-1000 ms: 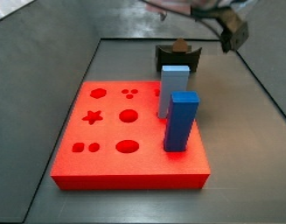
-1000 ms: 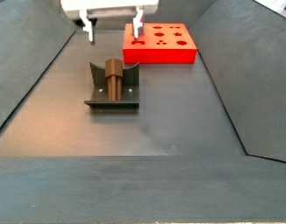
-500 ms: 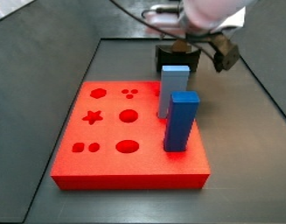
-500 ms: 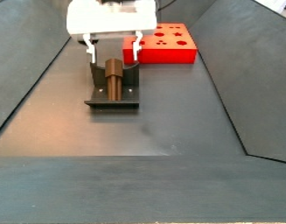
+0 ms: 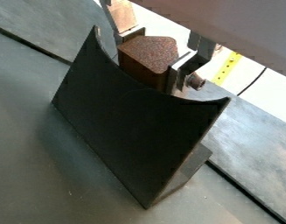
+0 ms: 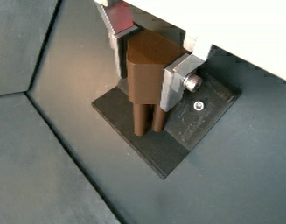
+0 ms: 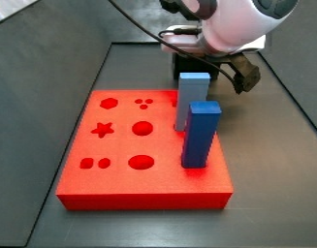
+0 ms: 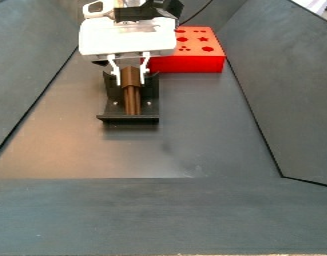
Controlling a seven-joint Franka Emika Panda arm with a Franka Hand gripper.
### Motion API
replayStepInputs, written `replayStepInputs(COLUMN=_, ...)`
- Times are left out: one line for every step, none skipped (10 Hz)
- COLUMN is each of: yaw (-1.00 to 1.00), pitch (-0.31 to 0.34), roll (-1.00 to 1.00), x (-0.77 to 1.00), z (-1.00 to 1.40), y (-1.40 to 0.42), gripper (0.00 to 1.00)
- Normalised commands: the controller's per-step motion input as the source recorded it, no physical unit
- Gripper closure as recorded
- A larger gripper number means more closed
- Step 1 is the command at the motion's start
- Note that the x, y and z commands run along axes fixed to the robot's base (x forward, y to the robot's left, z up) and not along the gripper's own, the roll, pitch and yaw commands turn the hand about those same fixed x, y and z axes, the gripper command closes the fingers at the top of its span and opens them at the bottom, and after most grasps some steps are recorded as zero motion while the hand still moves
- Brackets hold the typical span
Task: Pick up the 3 prong object. Move up. Place the 3 prong object on the fixture. Regrasp the 3 prong object. Move to above the board. Insert the 3 prong object.
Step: Move to above the board.
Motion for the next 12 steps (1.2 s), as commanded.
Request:
replayStepInputs(yaw=0.0, pitch=-0.158, roll=-0.24, x=-0.17, z=1.0, y=-0.1, gripper=1.0)
replayStepInputs(yaw=-0.01, pitch=-0.153, roll=-0.24, x=-0.17, z=1.0, y=-0.1, gripper=1.0)
replayStepInputs(yaw=-0.02, pitch=-0.152, roll=-0.22, x=-0.17, z=1.0, y=-0.09, gripper=1.0)
replayStepInputs(yaw=-0.05, pitch=-0.145, roll=-0.19, x=-0.17, z=1.0, y=-0.08, gripper=1.0)
replayStepInputs(yaw=-0.08, pitch=-0.129, roll=-0.17, x=-0.16, z=1.0, y=-0.08, gripper=1.0)
replayStepInputs(yaw=-0.1, pitch=-0.111, roll=-0.15, x=-0.16, z=1.0, y=-0.07, gripper=1.0)
replayStepInputs(yaw=-0.11, pitch=-0.097, roll=-0.15, x=-0.16, z=1.0, y=-0.07, gripper=1.0)
replayStepInputs(yaw=-0.12, pitch=-0.064, roll=-0.15, x=-0.16, z=1.0, y=-0.06, gripper=1.0)
replayStepInputs(yaw=-0.12, pitch=-0.042, roll=-0.15, x=-0.16, z=1.0, y=-0.05, gripper=1.0)
replayStepInputs(yaw=-0.11, pitch=-0.02, roll=-0.14, x=-0.16, z=1.0, y=-0.05, gripper=1.0)
replayStepInputs(yaw=-0.1, pitch=-0.003, roll=-0.13, x=-0.15, z=1.0, y=-0.04, gripper=1.0)
replayStepInputs(yaw=-0.08, pitch=0.017, roll=-0.12, x=-0.15, z=1.0, y=-0.03, gripper=1.0)
